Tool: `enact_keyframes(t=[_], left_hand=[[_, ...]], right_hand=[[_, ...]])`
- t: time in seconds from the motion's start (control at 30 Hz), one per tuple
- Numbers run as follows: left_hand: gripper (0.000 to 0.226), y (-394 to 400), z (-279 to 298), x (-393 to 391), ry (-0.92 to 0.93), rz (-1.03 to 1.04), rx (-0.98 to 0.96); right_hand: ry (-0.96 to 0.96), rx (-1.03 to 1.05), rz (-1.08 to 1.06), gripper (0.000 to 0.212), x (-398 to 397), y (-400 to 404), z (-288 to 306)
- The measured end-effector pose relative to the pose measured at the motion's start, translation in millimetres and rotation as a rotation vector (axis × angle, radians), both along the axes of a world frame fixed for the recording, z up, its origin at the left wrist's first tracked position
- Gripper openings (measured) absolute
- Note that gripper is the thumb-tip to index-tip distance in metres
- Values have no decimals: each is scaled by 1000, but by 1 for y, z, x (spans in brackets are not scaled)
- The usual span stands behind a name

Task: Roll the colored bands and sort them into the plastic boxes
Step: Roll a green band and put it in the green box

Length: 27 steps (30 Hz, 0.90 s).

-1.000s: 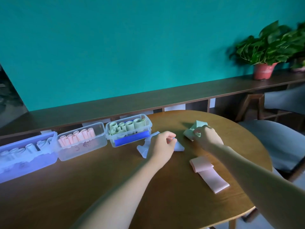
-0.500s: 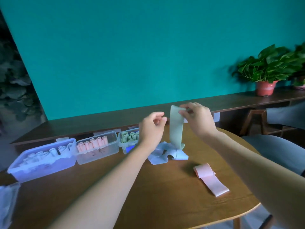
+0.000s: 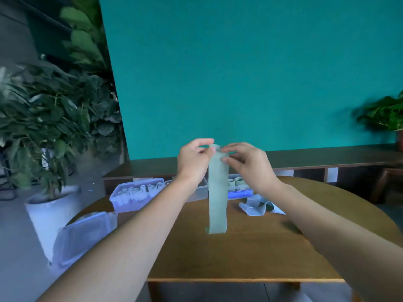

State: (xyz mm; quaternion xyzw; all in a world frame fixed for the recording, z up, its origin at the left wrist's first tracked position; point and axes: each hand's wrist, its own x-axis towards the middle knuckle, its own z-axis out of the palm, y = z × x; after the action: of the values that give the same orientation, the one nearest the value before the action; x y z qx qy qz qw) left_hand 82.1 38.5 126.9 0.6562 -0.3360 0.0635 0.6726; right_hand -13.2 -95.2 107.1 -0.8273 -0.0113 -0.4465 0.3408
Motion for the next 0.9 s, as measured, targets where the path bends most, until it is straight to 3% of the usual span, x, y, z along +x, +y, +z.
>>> enact_keyframes(t=[0.17, 0.33, 0.53, 0.67, 0.9], left_hand=[[20, 52, 0, -7, -6, -26, -24], [18, 86, 1, -8, -41, -24, -1], [13, 98, -1, -1, -78, 43, 88], [36, 103, -3, 3, 21, -55, 94], [15, 100, -16, 12, 5, 15, 45]], right_hand=[[-19, 345, 152, 38, -2, 43, 4], [-28, 729, 404, 36, 6, 64, 17], [20, 673, 504, 20, 14, 85, 21], [42, 624, 537, 19, 19, 91, 19], [48, 523, 347, 24, 27, 83, 10]])
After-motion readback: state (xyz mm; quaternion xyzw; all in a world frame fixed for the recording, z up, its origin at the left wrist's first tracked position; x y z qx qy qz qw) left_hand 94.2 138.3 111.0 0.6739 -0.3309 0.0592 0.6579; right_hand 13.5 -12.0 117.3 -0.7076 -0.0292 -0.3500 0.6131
